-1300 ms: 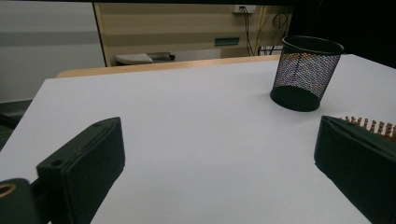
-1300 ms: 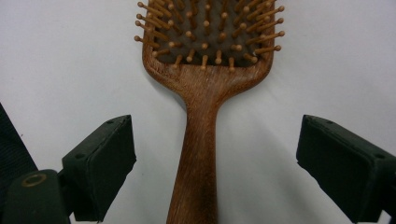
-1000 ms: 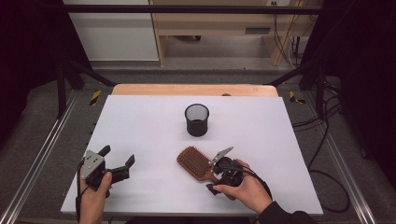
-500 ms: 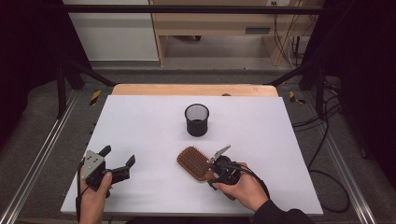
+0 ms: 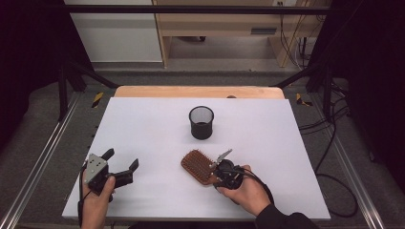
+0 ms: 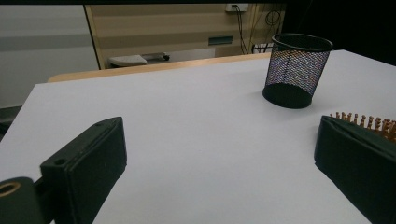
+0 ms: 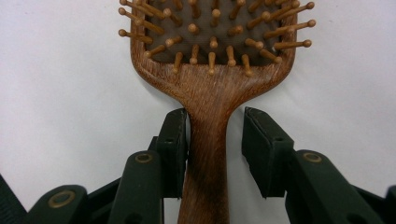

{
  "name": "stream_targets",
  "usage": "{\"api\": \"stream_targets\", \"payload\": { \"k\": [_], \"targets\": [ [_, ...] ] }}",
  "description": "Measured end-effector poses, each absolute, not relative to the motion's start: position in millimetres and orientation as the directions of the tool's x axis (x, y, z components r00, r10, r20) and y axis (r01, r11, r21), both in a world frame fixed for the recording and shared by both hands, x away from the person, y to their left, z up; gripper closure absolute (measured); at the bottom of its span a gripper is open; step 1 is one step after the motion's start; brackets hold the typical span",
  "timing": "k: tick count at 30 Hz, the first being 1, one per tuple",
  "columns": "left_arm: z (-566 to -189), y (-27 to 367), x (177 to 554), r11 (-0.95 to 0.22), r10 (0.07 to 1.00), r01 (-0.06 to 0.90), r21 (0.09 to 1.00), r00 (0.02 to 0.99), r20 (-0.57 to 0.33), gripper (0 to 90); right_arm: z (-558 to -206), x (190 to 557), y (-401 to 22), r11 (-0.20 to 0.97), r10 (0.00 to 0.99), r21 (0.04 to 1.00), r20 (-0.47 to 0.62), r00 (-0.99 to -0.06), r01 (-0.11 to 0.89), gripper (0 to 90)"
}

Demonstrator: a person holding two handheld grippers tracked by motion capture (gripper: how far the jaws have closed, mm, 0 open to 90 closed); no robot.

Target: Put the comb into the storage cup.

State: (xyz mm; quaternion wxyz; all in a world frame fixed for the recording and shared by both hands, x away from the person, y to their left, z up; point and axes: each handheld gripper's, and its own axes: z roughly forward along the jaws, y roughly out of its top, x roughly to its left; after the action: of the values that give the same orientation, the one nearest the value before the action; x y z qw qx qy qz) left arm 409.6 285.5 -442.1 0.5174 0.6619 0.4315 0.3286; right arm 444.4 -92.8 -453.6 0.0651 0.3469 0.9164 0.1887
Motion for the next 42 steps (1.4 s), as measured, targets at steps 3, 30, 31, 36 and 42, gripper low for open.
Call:
{"api": "stream_targets", "payload": {
  "k": [3, 30, 31, 36, 42],
  "targets": [
    [-442, 288, 410, -0.086, 0.914, 0.230, 0.969, 0.405, -0.015, 2.8, -453, 443, -89, 0.707, 0.649, 0.377, -0.009, -0.761, 0.599, 66.2],
    [-442, 280, 409, -0.093, 0.901, 0.234, 0.968, 0.433, -0.018, 3.2, -447, 444, -104, 0.678, 0.610, 0.527, -0.012, -0.793, 0.513, 72.9],
    [-442, 279, 408, -0.088, 0.901, 0.227, 0.970, 0.433, -0.019, 3.3, -446, 444, -105, 0.664, 0.611, 0.550, -0.011, -0.791, 0.506, 72.9],
    [-438, 271, 404, -0.066, 0.886, 0.197, 0.978, 0.462, -0.033, 3.3, -444, 444, -107, 0.626, 0.618, 0.608, -0.006, -0.786, 0.488, 72.9],
    [-431, 255, 402, -0.044, 0.845, 0.176, 0.983, 0.531, -0.057, 3.3, -431, 446, -114, 0.545, 0.635, 0.704, 0.008, -0.772, 0.455, 72.9]
  ]
}}
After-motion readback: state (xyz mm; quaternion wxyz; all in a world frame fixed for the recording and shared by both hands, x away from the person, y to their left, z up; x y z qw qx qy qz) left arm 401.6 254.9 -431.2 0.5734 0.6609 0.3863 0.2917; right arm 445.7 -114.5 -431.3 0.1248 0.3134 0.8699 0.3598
